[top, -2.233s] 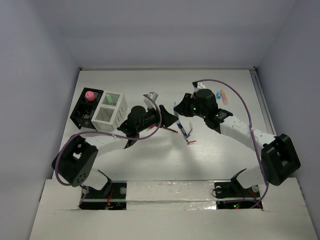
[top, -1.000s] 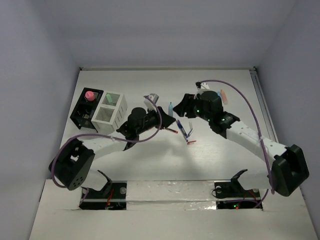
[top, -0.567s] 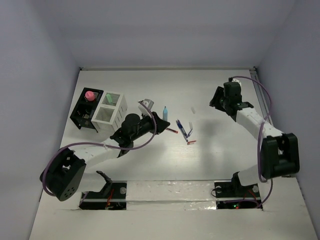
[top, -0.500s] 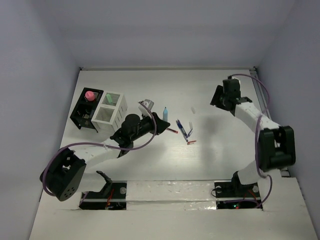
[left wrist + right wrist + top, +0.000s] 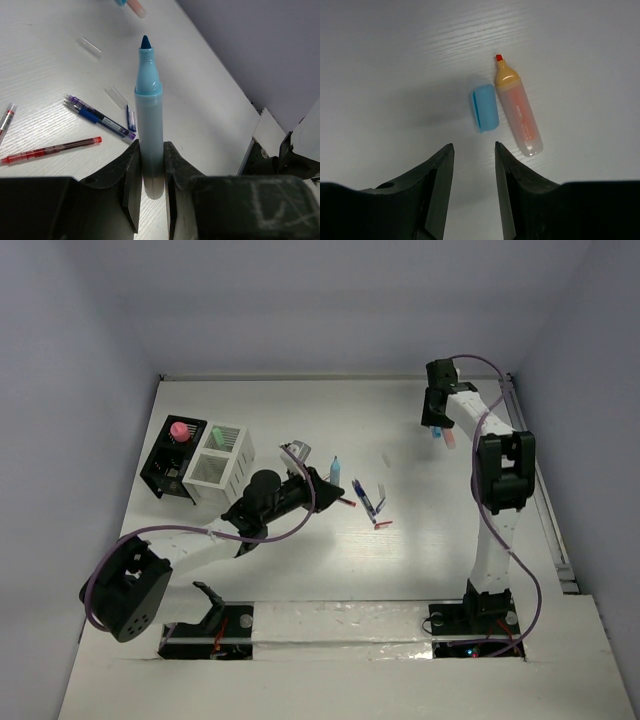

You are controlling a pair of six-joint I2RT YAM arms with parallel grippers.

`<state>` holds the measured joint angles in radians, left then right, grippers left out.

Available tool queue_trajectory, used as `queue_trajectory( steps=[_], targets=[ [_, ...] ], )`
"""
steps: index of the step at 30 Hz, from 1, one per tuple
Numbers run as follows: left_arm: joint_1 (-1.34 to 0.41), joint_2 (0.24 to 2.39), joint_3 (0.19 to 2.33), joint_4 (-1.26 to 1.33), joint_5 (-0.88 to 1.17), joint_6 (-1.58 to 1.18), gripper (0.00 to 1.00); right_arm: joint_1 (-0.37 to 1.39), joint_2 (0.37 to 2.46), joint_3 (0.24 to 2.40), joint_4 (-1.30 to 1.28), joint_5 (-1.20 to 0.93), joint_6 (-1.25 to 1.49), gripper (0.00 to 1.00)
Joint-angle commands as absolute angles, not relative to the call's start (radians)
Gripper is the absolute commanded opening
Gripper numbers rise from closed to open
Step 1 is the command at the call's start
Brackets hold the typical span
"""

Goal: Sort the stationery into containers
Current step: Pick up the pen cap at the corner of the board.

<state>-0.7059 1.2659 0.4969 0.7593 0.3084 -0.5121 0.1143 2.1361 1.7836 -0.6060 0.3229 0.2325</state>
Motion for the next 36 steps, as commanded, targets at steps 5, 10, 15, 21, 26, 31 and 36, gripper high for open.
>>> queue_trajectory(
  steps=[5,10,15,21,26,31,36],
  targets=[
    [-0.710,1.246,0.488,0.827,0.327,-0.509,0.00,0.106,2.230,1.939,-0.742,0.419,0.126,0.47],
    [-0.710,1.256,0.491,0.830,0.330,-0.509,0.00,0.106,2.293,1.994,-0.772,0.420,0.091,0.48],
    [-0.710,1.267,0.492,0.836,0.333,-0.511,0.00,0.106,2.338,2.048,-0.776,0.422,0.060,0.47],
    [-0.710,1.270,0.494,0.833,0.328,-0.506,0.00,0.106,2.404,2.146,-0.807,0.431,0.019,0.44],
    [-0.710,1.282,0.497,0.836,0.331,-0.508,0.00,0.106,2.422,2.157,-0.789,0.437,0.000,0.39],
    [-0.710,1.287,0.499,0.836,0.336,-0.509,0.00,0.106,2.456,2.180,-0.798,0.426,-0.014,0.32],
    [-0.719,1.284,0.499,0.836,0.333,-0.506,0.00,0.106,2.468,2.195,-0.802,0.410,-0.003,0.15]
  ],
)
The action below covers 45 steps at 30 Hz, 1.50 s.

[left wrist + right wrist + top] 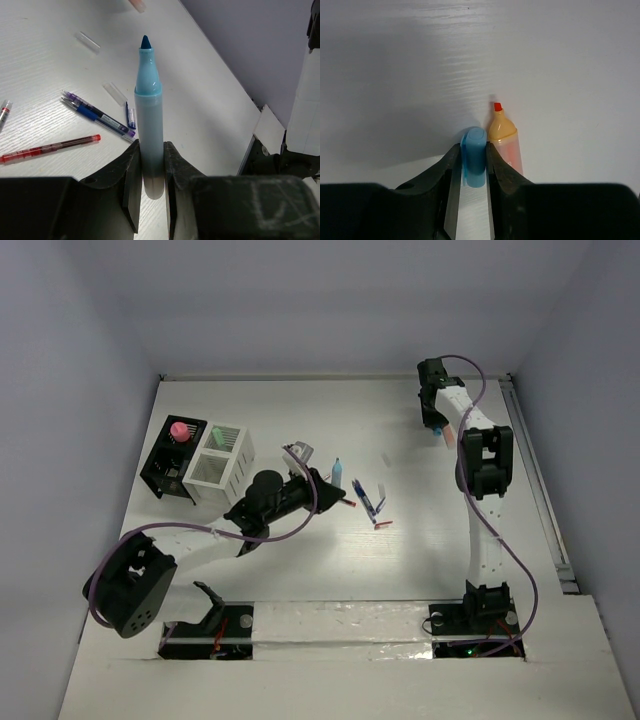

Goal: Sort the stationery into containers
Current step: Pick up the pen cap at the corner of the board, then close the pen cap on the pen.

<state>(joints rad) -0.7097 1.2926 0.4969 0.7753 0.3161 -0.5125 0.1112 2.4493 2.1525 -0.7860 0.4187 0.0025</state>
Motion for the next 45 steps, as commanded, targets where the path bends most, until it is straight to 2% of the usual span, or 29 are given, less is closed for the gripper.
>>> queue_trajectory(
  steps=[1,2,5,8,11,16,17,20,21,24,32,34,41,45],
  targets=[
    [-0.719,1.284,0.500,0.835,0.334,-0.506,0.00,0.106,2.467,2.195,-0.802,0.402,-0.002,0.10],
    [-0.719,1.284,0.499,0.834,0.336,-0.506,0.00,0.106,2.461,2.197,-0.804,0.376,0.012,0.01],
    [-0.719,1.284,0.496,0.848,0.351,-0.509,0.00,0.106,2.374,2.145,-0.764,0.261,0.073,0.00],
    [-0.719,1.281,0.491,0.885,0.394,-0.532,0.00,0.106,2.226,1.956,-0.606,0.111,0.136,0.00],
    [-0.719,1.273,0.486,0.943,0.457,-0.569,0.00,0.106,1.986,1.690,-0.364,-0.215,0.244,0.00],
    [-0.719,1.259,0.483,1.031,0.534,-0.618,0.00,0.141,1.661,1.332,0.058,-0.495,0.455,0.00],
    [-0.719,1.256,0.482,1.057,0.543,-0.630,0.00,0.141,1.625,1.213,0.204,-0.571,0.542,0.00],
    [-0.719,1.252,0.466,1.118,0.583,-0.653,0.00,0.175,1.516,0.984,0.494,-0.673,0.773,0.00],
    [-0.710,1.258,0.463,1.138,0.607,-0.672,0.00,0.204,1.500,0.941,0.673,-0.713,0.822,0.00],
    [-0.699,1.270,0.442,1.242,0.652,-0.724,0.00,0.267,1.470,0.815,0.995,-0.716,0.984,0.00],
    [-0.680,1.341,0.408,1.489,0.779,-0.854,0.00,0.379,1.583,0.761,1.630,-0.716,1.308,0.00],
    [-0.660,1.373,0.397,1.528,0.796,-0.879,0.00,0.379,1.618,0.759,1.689,-0.716,1.350,0.00],
    [-0.568,1.638,0.371,2.069,0.876,-1.243,0.00,0.417,1.614,0.750,1.715,-0.747,1.339,0.00],
    [-0.568,1.625,0.374,2.060,0.876,-1.215,0.00,0.417,1.615,0.730,1.698,-0.749,1.321,0.00]
  ],
)
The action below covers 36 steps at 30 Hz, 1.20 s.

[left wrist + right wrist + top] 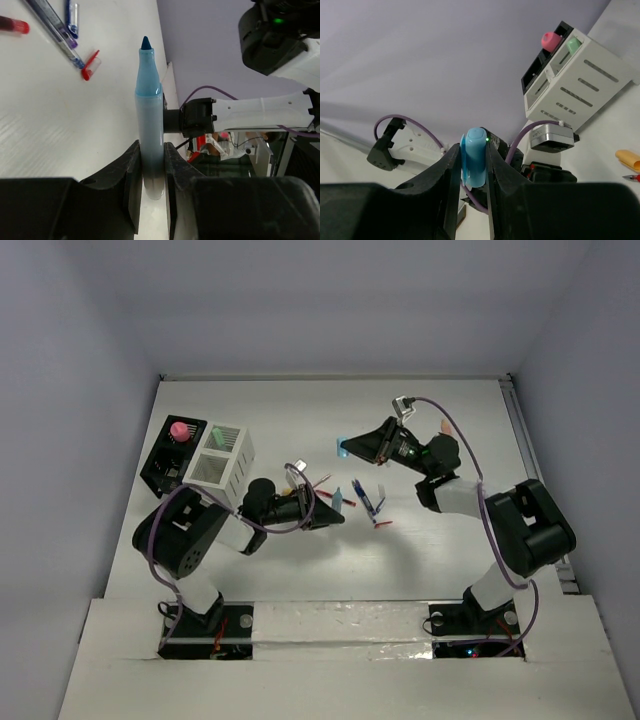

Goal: Sort the stationery into containers
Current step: Close the pen cap on the pen.

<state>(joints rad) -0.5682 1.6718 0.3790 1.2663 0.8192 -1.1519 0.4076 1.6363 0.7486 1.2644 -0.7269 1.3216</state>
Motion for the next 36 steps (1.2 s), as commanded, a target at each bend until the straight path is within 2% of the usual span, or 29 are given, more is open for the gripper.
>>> queue_trajectory(
  steps=[1,7,11,13,20,29,36],
  targets=[
    [-0.568,1.609,0.374,2.060,0.871,-1.203,0.00,0.417,1.618,0.726,1.701,-0.752,1.321,0.00],
    [-0.587,1.447,0.367,1.780,0.818,-1.027,0.00,0.439,1.643,0.680,1.717,-0.746,1.316,0.00],
    [-0.638,1.267,0.385,1.368,0.712,-0.731,0.00,0.439,1.637,0.680,1.715,-0.733,1.315,0.00],
    [-0.647,1.217,0.391,1.318,0.678,-0.701,0.00,0.448,1.629,0.684,1.717,-0.732,1.315,0.00],
    [-0.647,1.298,0.385,1.482,0.739,-0.813,0.00,0.457,1.586,0.686,1.715,-0.721,1.307,0.00],
    [-0.647,1.341,0.371,1.534,0.759,-0.845,0.00,0.466,1.595,0.747,1.715,-0.667,1.327,0.00],
    [-0.647,1.351,0.385,1.528,0.756,-0.842,0.00,0.476,1.560,0.712,1.715,-0.675,1.304,0.00]
  ],
)
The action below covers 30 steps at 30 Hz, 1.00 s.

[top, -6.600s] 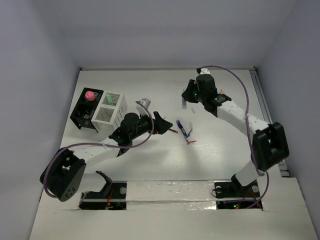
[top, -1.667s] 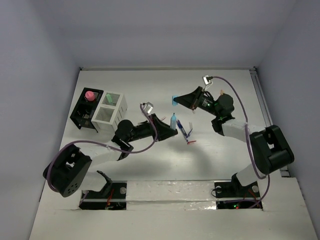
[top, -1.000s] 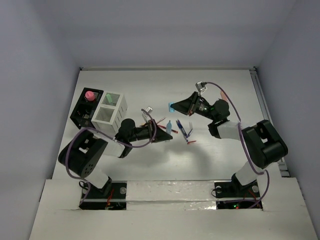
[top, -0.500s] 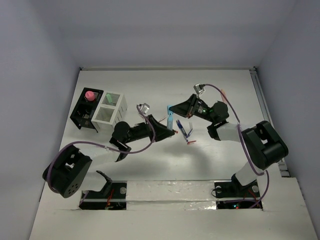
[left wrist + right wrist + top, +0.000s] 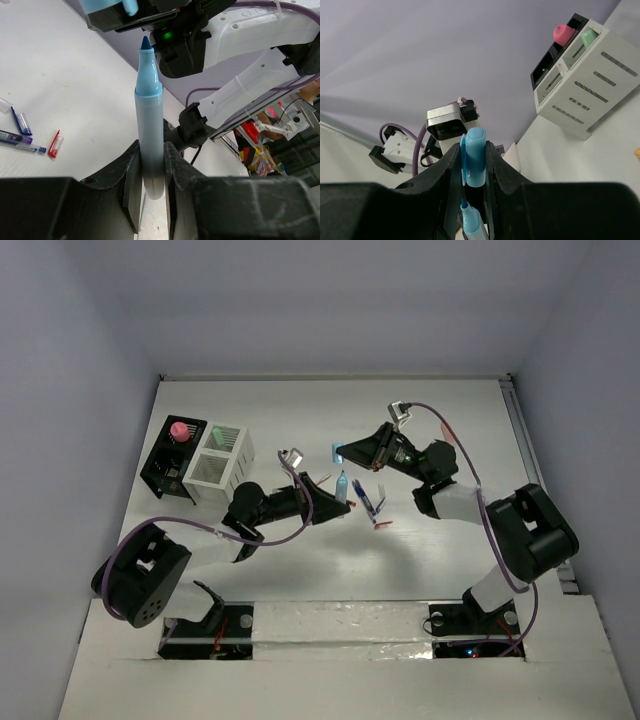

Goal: Sort the stationery into containers
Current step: Close the pen cap on the pen.

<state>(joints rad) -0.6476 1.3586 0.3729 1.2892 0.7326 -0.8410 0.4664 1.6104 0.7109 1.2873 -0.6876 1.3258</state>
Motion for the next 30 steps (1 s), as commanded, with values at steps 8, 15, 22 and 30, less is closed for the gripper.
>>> queue_trajectory(
  steps=[8,15,22,30],
  targets=[
    [-0.638,1.338,0.377,1.520,0.746,-0.838,0.00,0.485,1.529,0.687,1.715,-0.683,1.293,0.00],
    [-0.620,1.321,0.371,1.526,0.742,-0.839,0.00,0.485,1.529,0.663,1.715,-0.683,1.292,0.00],
    [-0.620,1.327,0.373,1.531,0.744,-0.844,0.00,0.494,1.539,0.661,1.715,-0.690,1.284,0.00],
    [-0.600,1.328,0.368,1.571,0.741,-0.862,0.00,0.512,1.545,0.641,1.715,-0.690,1.261,0.00]
  ],
)
